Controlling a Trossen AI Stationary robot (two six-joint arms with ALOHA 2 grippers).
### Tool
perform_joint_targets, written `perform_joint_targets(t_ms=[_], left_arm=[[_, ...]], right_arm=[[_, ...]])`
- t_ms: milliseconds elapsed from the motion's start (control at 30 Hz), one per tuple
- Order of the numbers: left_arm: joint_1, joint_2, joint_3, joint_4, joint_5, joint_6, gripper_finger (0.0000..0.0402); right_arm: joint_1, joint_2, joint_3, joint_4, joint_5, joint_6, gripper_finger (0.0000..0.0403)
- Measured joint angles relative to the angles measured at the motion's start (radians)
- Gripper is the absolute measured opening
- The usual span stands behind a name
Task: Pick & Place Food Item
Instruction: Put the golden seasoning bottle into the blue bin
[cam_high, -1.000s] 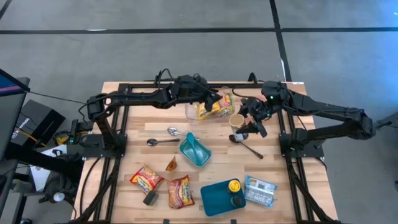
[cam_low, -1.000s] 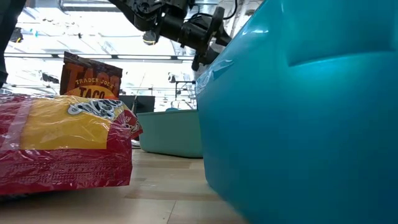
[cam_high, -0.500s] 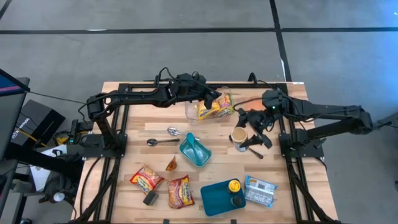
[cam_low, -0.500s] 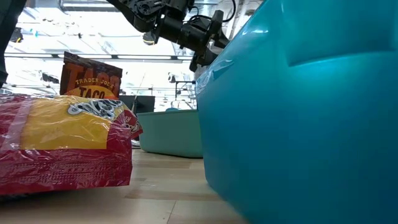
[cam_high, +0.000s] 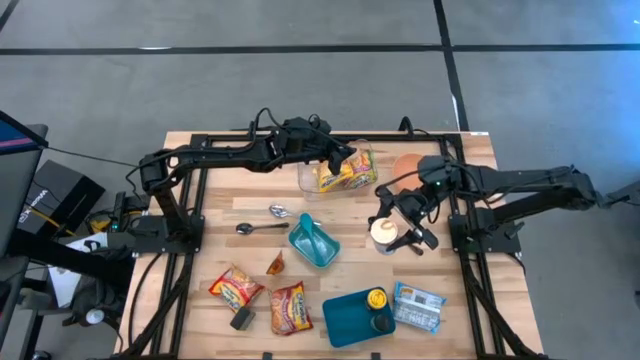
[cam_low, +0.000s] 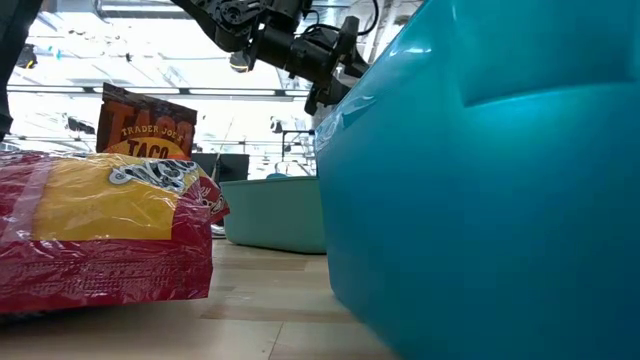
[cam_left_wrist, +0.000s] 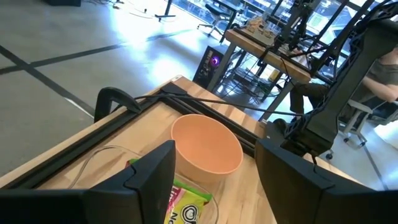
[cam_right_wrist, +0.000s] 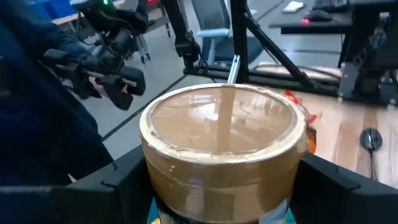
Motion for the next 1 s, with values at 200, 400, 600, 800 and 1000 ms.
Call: perform_joint_targets(t_ms=[200,400,600,800,1000], left_arm=[[0.0,0.0,0.0,0.008,0.0,0.0,0.0215],[0.001,-0.008,-0.001,-0.005,0.0,-0.005,0.0221],[-0.004,-0.055,-0.001,-0.093,0.003,0.004,0.0221],[-0.011,-0.145,-0.002,-0.22,0.002,0.022,0.0221],[-0.032,-0.268,-0.001,-0.367,-0.004,0.125,0.0222]], right_arm=[[0.028,0.008,0.001,0.043,0.021,-0.026,0.0282],[0.053,0.037,0.0,0.053,0.022,-0.06,0.0284],[0.073,0.091,0.0,0.078,0.02,-0.079,0.0289],[0.08,0.152,-0.001,0.162,0.019,-0.096,0.0289],[0.102,0.201,-0.001,0.235,0.018,-0.165,0.029]])
